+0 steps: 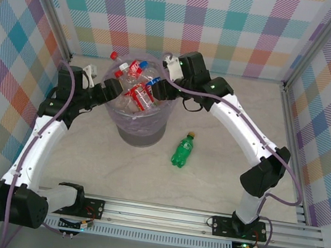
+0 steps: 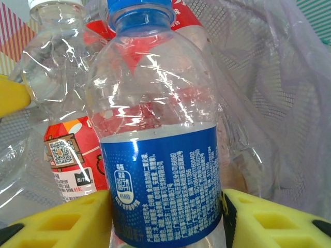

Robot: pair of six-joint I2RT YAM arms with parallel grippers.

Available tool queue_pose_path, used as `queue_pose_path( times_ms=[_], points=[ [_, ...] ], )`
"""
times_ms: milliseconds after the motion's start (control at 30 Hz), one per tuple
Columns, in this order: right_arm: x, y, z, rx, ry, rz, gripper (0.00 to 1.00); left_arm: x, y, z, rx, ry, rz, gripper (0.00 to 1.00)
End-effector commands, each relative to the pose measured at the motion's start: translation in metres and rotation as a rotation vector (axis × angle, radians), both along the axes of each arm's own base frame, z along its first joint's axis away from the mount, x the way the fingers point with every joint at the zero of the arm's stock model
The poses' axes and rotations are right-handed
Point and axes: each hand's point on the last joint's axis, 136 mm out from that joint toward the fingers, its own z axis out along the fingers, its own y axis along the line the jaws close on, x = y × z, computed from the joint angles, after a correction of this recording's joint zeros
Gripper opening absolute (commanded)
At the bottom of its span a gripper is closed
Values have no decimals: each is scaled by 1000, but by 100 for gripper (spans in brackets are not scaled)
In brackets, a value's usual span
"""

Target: Put the plastic bottles in the bin

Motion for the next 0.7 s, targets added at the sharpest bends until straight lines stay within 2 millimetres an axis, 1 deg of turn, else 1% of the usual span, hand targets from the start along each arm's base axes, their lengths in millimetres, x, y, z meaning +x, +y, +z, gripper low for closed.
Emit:
queue_pose_path(
  times_ms=[0,100,200,267,367,467,633,667],
  points=[
    [-26,9,-45,-25,172,53,54,-1,-13,8,-44,-34,-36,87],
    [-31,10,-43,3,175,70,54,-2,-15,8,-51,-34,-36,87],
    [-33,9,-47,1,183,71,54,-3,-17,6,-61,-34,-37,87],
    [-33,8,-55,-10,195,64,54,-4,-21,3,-67,-29,-41,87],
    [-35,6,-72,-45,224,60,53,-4,-25,0,-65,-25,-46,87],
    [-37,5,-83,-78,224,61,52,-5,-29,-2,-64,-22,-53,87],
    [-42,12,-103,-122,243,77,51,-3,-38,-3,-64,-20,-70,87],
    [-42,13,-104,-119,244,77,51,-3,-38,-3,-61,-18,-71,87]
  ],
)
